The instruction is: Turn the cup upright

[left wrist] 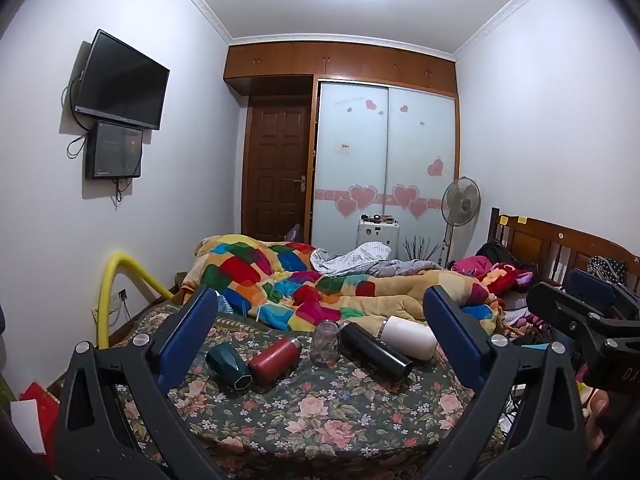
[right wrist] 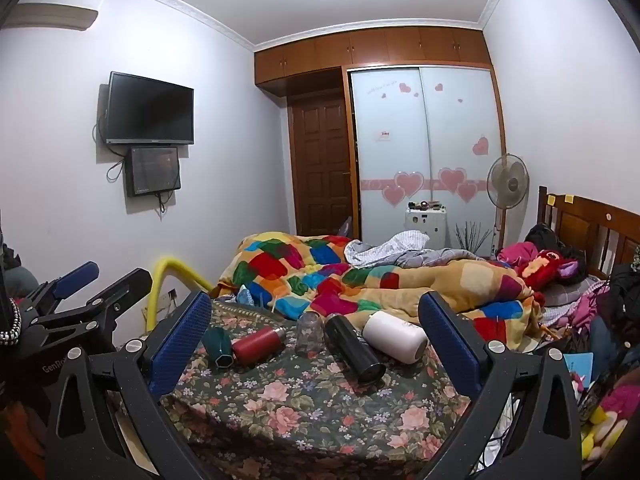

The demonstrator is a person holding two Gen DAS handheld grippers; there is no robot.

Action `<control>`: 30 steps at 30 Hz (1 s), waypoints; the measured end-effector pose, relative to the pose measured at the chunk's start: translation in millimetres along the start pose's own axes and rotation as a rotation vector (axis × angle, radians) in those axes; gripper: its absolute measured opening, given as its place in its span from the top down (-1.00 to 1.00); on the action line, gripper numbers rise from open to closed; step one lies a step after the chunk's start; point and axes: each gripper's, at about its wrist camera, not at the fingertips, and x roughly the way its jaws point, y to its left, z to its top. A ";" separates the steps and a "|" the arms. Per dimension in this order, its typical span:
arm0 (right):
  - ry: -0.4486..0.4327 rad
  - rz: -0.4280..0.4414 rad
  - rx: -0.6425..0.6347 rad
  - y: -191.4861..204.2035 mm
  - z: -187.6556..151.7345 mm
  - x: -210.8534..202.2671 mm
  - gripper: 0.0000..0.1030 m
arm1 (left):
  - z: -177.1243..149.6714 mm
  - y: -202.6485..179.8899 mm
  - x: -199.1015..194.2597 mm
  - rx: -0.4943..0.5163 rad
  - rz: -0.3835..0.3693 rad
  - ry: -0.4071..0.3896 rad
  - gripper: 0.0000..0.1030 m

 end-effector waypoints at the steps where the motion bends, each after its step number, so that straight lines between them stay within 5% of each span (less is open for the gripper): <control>1: 0.001 0.000 -0.001 0.0 0.5 -0.5 -1.00 | -0.6 -0.6 -0.1 0.003 0.001 0.001 -1.00; 30: 0.004 -0.004 -0.002 -1.0 -2.7 2.5 -1.00 | 3.2 -4.3 0.6 0.016 0.004 0.002 -1.00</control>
